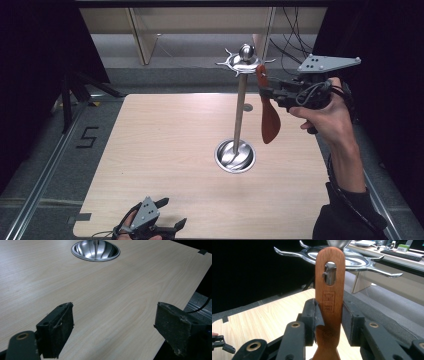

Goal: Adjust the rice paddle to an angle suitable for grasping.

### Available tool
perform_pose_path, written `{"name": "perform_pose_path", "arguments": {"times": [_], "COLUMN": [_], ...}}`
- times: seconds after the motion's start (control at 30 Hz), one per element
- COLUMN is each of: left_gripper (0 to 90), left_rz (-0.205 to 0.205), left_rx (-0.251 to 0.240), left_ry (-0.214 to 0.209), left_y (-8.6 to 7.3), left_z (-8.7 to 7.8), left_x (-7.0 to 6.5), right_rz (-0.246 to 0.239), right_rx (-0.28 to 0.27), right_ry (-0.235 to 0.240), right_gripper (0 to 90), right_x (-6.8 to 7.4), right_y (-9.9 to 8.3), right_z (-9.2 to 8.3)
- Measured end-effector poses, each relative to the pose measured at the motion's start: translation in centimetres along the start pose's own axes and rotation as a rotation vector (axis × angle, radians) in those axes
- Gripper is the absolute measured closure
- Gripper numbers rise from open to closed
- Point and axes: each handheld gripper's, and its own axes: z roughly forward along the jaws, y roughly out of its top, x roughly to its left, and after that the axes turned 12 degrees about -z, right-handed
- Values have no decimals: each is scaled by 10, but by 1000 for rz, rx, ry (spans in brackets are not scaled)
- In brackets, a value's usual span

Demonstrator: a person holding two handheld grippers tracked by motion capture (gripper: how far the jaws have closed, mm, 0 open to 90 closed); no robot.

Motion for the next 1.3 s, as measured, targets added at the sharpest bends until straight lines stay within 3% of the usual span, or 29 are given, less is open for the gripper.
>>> {"name": "perform_pose_path", "arguments": {"times": [0.77,0.87,0.97,1.0,1.03,1.17,1.3], "left_gripper": [148,148,148,148,148,148,148], "left_rz": [-2,-3,-3,-1,-4,-21,-18], "left_rx": [-3,-3,-3,-1,-6,-13,-14], "left_ry": [3,3,3,-2,1,0,2], "left_y": [0,0,0,0,0,-1,0], "left_z": [0,0,0,0,0,1,0], "left_x": [0,0,0,0,0,-1,-1], "right_rz": [51,28,58,39,61,69,68], "right_rx": [-20,-28,-40,-45,-44,-64,-68], "right_ry": [38,28,41,30,28,22,-25], "right_gripper": [666,636,588,566,544,453,439], "right_x": [2,2,4,2,4,6,9], "right_y": [-8,-9,-9,-10,-11,-17,-29], "right_z": [4,4,3,2,1,-6,-20]}}
